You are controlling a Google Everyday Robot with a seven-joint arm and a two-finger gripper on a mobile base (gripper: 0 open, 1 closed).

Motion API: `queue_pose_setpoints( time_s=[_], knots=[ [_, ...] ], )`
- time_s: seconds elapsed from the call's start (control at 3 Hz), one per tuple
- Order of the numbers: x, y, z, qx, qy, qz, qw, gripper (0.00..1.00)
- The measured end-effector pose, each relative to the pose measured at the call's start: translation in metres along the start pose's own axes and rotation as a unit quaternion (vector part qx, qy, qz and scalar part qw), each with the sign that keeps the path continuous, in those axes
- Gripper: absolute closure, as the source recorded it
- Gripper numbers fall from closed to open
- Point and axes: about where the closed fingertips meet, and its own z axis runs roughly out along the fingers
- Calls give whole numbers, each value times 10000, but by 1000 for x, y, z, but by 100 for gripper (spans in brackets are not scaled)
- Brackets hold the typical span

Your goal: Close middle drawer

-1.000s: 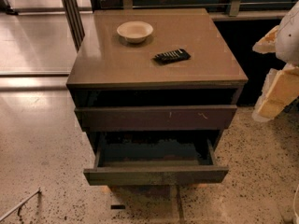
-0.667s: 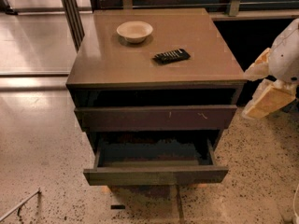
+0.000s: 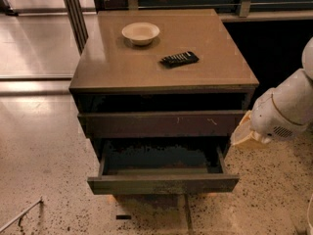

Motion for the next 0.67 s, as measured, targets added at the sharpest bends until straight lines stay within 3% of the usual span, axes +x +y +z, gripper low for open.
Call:
queue_pose_setpoints(
  time_s=[0.33, 0.67],
  knots=[
    [5, 7, 11, -118, 44, 23, 9999, 100],
    [5, 6, 10, -107, 41, 19, 9999, 100]
  ],
)
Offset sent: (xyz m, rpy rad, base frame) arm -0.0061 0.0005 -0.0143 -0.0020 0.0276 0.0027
